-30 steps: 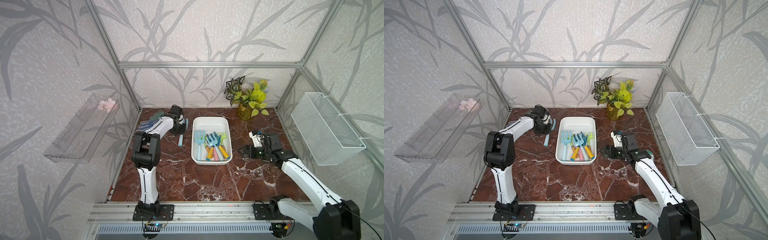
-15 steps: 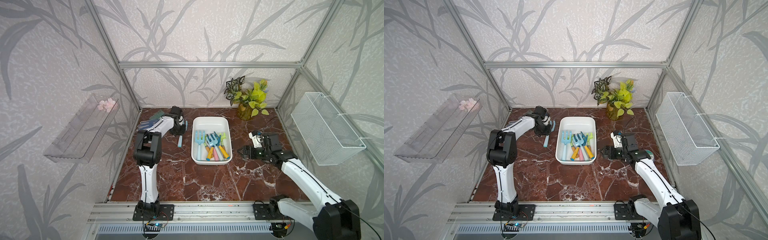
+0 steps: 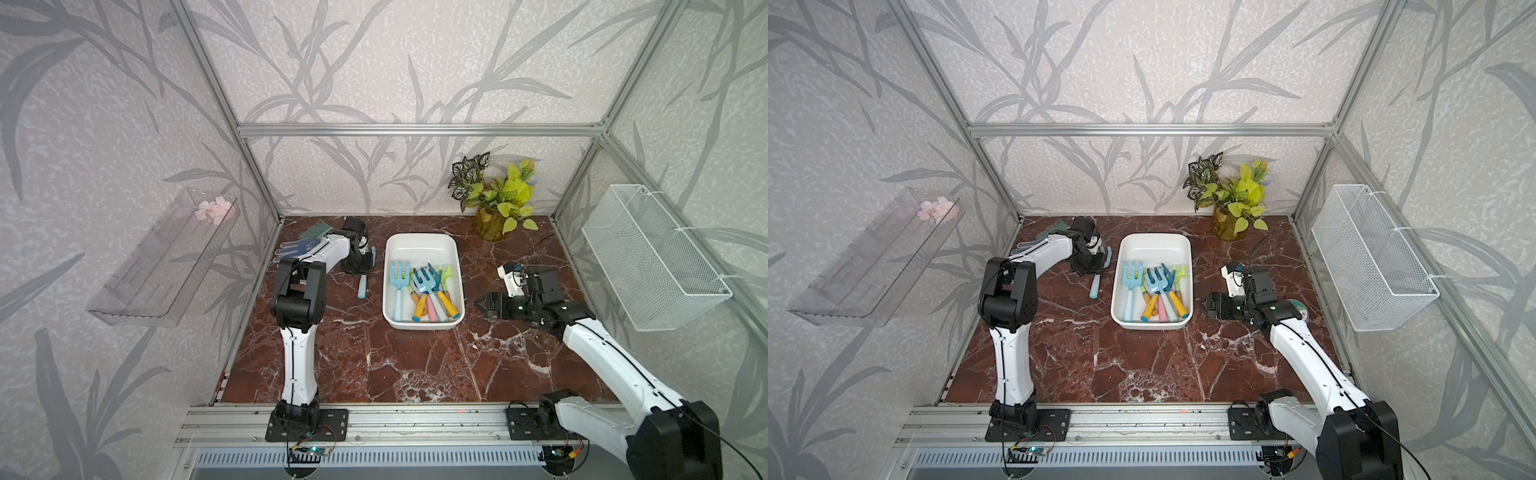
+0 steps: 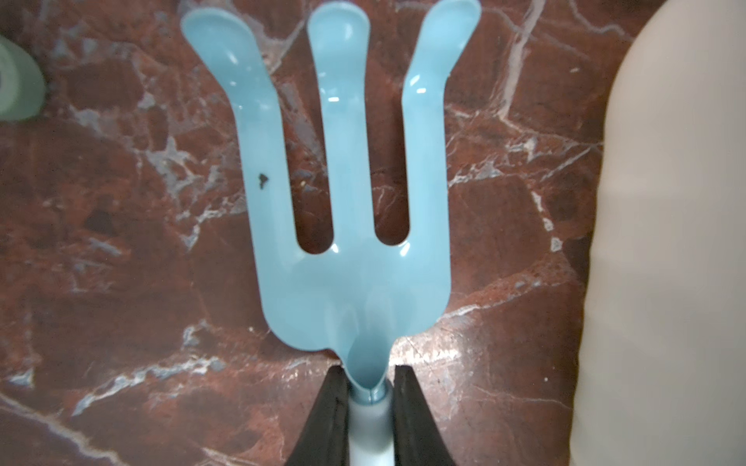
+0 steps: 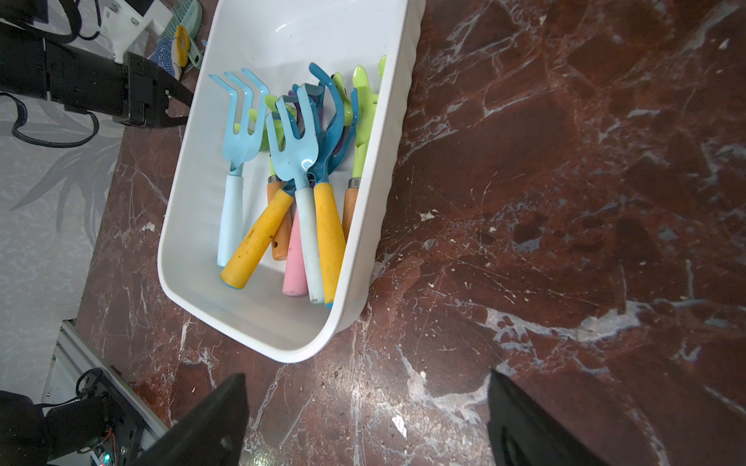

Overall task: Take the hand rake out of the storage box
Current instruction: Place the rake at the center of the board.

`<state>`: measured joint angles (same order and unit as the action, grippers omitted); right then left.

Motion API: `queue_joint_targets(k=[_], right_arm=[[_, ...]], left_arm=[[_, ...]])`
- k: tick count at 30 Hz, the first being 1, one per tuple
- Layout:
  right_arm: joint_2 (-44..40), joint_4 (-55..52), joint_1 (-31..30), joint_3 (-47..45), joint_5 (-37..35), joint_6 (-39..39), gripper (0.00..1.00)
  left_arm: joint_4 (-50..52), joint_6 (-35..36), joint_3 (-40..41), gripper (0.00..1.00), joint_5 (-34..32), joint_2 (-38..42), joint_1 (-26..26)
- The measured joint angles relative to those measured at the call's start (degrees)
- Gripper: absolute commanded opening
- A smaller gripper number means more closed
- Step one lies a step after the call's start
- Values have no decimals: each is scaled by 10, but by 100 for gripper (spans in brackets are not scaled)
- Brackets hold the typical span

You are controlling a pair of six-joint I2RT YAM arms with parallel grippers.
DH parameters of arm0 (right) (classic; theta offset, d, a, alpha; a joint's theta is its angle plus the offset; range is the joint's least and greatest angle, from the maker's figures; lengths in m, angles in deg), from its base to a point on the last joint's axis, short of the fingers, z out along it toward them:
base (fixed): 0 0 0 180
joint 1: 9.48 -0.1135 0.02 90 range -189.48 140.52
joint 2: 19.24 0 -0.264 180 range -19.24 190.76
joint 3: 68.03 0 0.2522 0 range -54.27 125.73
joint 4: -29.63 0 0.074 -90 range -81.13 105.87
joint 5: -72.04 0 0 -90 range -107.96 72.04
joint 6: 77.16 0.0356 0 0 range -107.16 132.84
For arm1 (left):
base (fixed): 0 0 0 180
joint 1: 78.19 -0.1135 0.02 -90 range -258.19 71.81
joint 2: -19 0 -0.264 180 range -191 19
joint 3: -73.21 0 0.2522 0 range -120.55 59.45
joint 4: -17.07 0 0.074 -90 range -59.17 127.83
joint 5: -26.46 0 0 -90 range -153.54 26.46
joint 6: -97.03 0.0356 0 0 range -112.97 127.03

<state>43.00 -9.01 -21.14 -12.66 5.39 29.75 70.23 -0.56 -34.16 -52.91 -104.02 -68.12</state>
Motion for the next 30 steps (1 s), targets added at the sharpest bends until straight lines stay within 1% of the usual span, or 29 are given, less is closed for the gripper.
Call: queue_joint_targets(k=[1, 5, 7, 10, 14, 17, 22, 24, 25, 27, 30], right_arm=[[1, 0, 0, 0, 1, 0, 95], [6, -1, 0, 0, 3, 0, 95], [8, -2, 0, 1, 4, 0, 93], [14, -5, 0, 11, 10, 2, 85], [25, -12, -3, 39, 18, 2, 78], [32, -16, -17, 63, 18, 1, 77], [81, -24, -89, 118, 7, 0, 75], [108, -26, -123, 141, -6, 5, 73], [122, -26, -139, 154, -14, 7, 69], [153, -28, -168, 182, -32, 13, 65], [206, -35, -204, 232, -63, 30, 64]], left_arm=[[0, 1, 0, 39, 0, 0, 0], [-15, -1, 8, 63, -3, 4, 4], [-27, -3, 29, 77, -8, 18, 6], [-43, -9, 71, 88, -19, 51, 10], [-75, -16, 146, 94, -35, 139, 19], [-115, -28, 222, 95, -44, 241, 31], [-189, -62, 354, 94, -63, 405, 70], [-215, -78, 403, 94, -70, 452, 86], [-226, -88, 430, 94, -72, 475, 95], [-247, -107, 478, 94, -76, 513, 105], [-276, -132, 546, 94, -83, 567, 116]])
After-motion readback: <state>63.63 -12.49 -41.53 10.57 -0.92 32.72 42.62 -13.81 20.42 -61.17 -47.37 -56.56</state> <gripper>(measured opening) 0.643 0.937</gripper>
